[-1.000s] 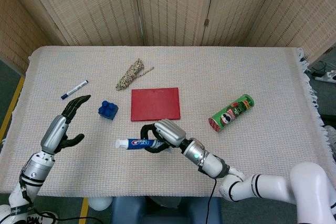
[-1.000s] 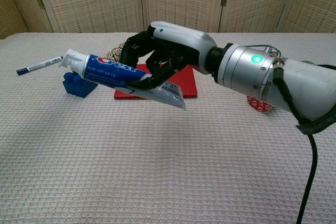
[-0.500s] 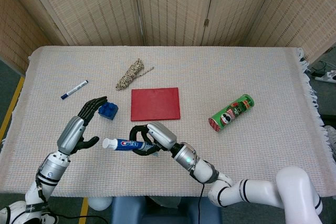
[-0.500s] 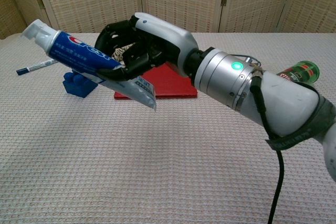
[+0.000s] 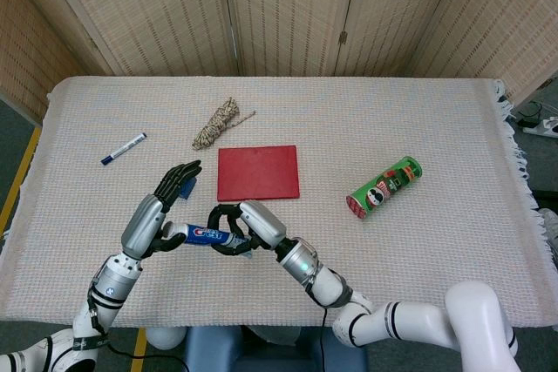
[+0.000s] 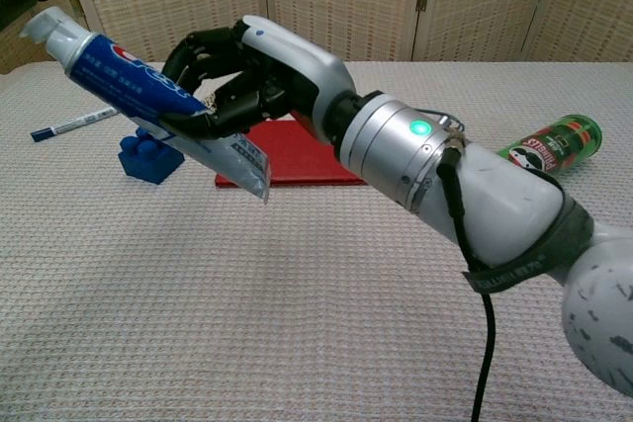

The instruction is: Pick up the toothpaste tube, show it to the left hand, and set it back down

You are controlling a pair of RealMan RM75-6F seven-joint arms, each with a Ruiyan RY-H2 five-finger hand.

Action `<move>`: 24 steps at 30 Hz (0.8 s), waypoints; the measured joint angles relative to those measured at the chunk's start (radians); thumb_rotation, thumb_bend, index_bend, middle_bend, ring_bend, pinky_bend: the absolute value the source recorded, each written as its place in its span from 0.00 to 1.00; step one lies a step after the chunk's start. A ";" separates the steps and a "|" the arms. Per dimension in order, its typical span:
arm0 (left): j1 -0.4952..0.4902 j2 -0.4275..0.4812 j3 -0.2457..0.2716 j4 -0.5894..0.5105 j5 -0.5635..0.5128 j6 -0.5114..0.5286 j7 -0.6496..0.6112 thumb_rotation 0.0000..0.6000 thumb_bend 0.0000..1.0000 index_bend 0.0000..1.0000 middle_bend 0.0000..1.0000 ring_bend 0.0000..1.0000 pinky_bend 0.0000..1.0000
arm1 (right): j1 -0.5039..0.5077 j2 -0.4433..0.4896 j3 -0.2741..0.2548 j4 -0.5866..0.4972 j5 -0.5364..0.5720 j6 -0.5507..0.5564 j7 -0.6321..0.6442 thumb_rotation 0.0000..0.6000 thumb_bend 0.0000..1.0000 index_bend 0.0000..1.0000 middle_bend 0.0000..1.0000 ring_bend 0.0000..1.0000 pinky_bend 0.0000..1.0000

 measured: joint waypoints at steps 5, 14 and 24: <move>-0.004 -0.044 -0.011 0.031 0.009 0.030 0.004 0.00 0.12 0.02 0.06 0.00 0.00 | 0.001 -0.023 0.010 0.007 0.008 0.005 0.005 1.00 0.74 0.76 0.69 0.75 0.59; -0.012 -0.096 -0.011 0.071 0.020 0.047 0.007 0.00 0.12 0.01 0.06 0.00 0.00 | 0.000 -0.071 0.028 0.017 0.023 0.016 0.012 1.00 0.75 0.77 0.70 0.76 0.59; -0.012 -0.109 -0.010 0.088 0.014 0.055 0.016 0.00 0.12 0.01 0.06 0.00 0.00 | -0.002 -0.093 0.036 0.029 0.028 0.016 0.000 1.00 0.75 0.77 0.70 0.76 0.59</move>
